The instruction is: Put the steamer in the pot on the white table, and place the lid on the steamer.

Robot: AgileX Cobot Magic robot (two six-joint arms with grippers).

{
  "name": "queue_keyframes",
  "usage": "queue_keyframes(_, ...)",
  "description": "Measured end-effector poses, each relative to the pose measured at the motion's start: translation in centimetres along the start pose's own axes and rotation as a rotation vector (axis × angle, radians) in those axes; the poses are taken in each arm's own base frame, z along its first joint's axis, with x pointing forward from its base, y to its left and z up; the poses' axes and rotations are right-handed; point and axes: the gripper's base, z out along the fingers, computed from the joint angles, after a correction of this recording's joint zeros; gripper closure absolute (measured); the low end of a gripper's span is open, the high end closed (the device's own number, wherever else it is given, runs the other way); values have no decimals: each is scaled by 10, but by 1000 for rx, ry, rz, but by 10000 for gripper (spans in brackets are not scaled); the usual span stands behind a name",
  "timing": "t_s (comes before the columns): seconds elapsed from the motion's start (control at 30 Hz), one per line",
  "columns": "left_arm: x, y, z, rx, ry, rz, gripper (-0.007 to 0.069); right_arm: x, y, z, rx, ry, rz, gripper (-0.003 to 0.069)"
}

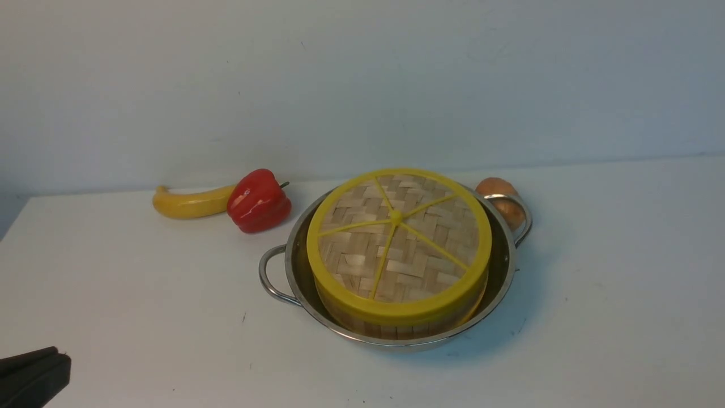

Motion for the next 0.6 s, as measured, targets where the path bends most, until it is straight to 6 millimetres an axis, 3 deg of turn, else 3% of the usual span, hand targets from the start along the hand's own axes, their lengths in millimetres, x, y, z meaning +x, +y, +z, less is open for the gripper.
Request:
queue_keyframes(0.2, 0, 0, 0, -7, -2, 0, 604, 0, 0, 0, 0, 0, 0, 623)
queue_keyframes(0.33, 5, 9, -1, -154, -3, -14, 599, 0, 0, 0, 0, 0, 0, 616)
queue_keyframes(0.5, 38, 20, 8, -423, -29, -76, 594, 0, 0, 0, 0, 1, 0, 600)
queue_keyframes(0.6, 74, 23, 21, -545, -115, -86, 594, 0, 0, 0, 0, 1, 0, 585)
